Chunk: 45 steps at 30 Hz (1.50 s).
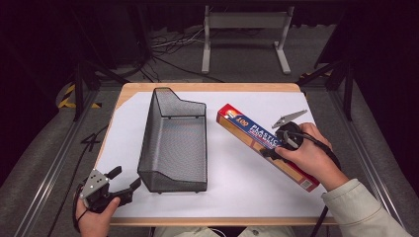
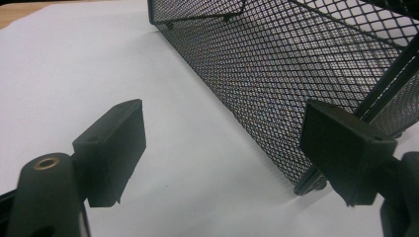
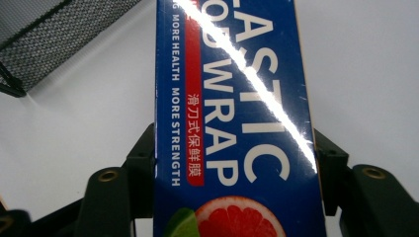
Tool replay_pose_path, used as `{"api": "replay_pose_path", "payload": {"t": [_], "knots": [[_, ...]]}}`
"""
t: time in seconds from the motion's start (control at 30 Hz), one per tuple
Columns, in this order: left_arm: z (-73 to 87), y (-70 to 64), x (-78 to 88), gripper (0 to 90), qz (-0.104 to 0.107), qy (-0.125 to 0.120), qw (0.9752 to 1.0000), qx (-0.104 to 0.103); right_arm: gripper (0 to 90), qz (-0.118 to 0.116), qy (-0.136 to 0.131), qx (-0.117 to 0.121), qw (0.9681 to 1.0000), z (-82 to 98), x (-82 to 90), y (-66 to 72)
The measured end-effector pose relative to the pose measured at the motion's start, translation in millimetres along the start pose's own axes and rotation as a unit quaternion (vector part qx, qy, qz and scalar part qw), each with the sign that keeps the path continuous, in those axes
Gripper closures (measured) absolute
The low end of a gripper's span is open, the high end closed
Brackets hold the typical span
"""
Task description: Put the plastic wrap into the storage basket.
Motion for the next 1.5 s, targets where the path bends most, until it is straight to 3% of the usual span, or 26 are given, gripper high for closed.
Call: {"api": "replay_pose_path", "payload": {"t": [0.13,0.53,0.67,0.9,1.27,1.5], "knots": [[-0.6,-0.2,1.2,18.8,-0.007,0.001,0.9999,-0.01,39.8,0.002,0.003,-0.004,1.0,-8.9,6.7,4.9],[-1.2,-0.4,1.0,18.6,-0.001,0.003,0.9998,-0.018,39.7,0.011,0.0,-0.007,0.9999,-30.3,20.1,16.7],[-2.0,-1.3,0.9,18.6,-0.001,0.002,0.9998,-0.02,39.7,0.008,0.003,0.005,1.0,-39.2,20.9,25.1],[-4.4,-0.7,-1.0,18.5,0.001,-0.001,0.9998,-0.021,39.7,0.001,-0.002,-0.001,1.0,-58.7,19.5,42.7],[-5.9,-0.9,-3.6,18.3,-0.007,0.008,0.9996,-0.027,39.6,0.011,0.01,-0.048,0.9988,-90.8,7.9,73.9],[-6.7,-1.5,-2.4,18.3,-0.007,0.003,0.9996,-0.027,39.5,0.027,0.027,-0.037,0.9986,-110.7,0.4,90.3]]}}
Point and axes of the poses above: each handheld gripper's, and its own axes: x roughly backward along the jaws, z roughly out of its underside, y roughly to its left, the point moved 3 cm from there along -x, roughly forward along the jaws, and after that the axes turned 10 degrees about z, right-handed, at the moved point
